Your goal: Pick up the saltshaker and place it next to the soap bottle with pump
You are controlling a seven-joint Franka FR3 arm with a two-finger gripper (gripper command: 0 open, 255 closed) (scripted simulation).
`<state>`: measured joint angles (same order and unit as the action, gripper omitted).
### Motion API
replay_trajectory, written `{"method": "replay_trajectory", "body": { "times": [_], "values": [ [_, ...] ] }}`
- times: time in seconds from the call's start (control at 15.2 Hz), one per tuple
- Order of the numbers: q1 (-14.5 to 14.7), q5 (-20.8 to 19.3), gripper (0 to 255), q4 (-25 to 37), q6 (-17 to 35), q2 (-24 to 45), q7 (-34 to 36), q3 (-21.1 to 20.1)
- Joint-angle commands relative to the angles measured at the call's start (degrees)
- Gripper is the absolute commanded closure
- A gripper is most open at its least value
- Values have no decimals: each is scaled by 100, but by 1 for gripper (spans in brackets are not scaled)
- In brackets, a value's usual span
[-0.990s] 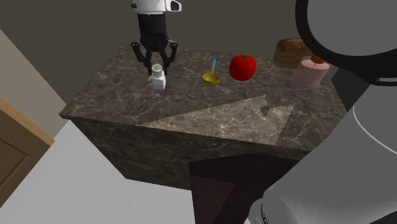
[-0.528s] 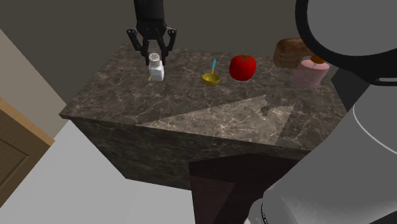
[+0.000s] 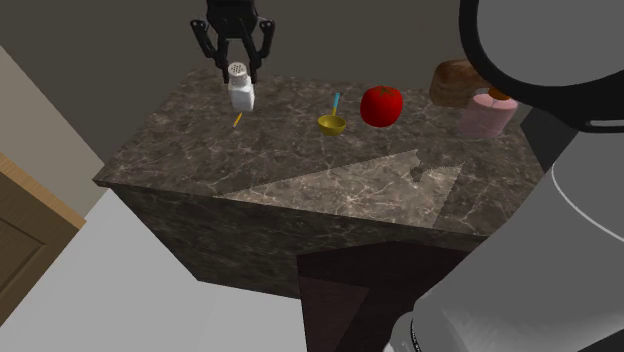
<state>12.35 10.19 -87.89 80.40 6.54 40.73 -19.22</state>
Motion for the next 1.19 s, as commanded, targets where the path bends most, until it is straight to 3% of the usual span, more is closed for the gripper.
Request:
{"method": "replay_trajectory", "body": {
  "times": [0.0,0.4,1.12],
  "values": [
    [2,-6,255,199,-164,37,32,-1],
    [25,-26,255,824,-642,178,151,-15],
    [-849,-178,255,-104,-785,-648,-1486,709]
  ]
}}
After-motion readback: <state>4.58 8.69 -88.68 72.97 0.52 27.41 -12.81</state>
